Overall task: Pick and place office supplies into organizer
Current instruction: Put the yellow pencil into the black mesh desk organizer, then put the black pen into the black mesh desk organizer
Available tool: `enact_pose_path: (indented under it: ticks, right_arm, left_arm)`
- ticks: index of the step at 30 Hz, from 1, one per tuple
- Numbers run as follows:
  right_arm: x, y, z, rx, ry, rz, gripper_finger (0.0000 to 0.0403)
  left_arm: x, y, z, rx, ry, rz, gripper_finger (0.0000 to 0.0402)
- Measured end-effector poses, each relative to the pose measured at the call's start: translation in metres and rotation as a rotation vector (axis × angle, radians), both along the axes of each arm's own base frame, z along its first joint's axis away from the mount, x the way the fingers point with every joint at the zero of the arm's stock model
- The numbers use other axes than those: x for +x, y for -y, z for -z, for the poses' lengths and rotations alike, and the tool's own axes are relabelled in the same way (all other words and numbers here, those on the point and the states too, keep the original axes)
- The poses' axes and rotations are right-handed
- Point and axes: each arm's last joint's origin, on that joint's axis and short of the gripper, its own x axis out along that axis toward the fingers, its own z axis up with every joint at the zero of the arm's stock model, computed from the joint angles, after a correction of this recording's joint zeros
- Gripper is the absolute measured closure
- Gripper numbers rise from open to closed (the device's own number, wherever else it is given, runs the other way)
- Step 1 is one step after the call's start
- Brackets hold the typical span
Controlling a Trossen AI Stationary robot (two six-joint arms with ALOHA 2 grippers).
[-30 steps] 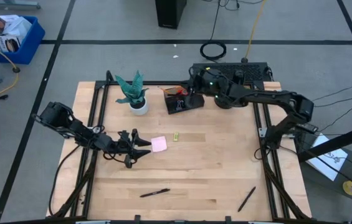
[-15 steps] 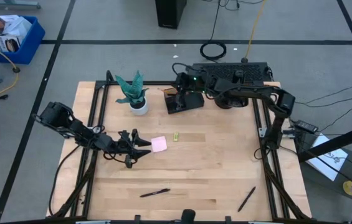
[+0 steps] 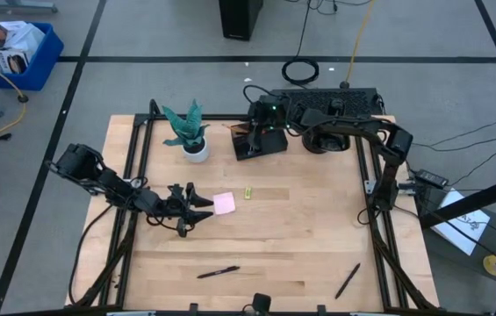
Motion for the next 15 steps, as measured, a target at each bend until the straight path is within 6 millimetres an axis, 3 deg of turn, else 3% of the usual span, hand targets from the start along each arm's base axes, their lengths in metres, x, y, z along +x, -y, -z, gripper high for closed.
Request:
enact_pose_path:
  ticks: [7, 15]
  right_arm:
    - [-0.002, 0.008, -0.008, -0.011, 0.069, 0.05, 0.0221]
    - [0.001, -0.006, -0.024, -0.092, 0.134, -0.037, 0.0212]
  left_arm:
    - [0.0, 0.0, 0.001, 0.0, -0.005, 0.0, 0.0215]
    - [0.0, 0.001, 0.001, -0.001, -0.012, 0.008, 0.0215]
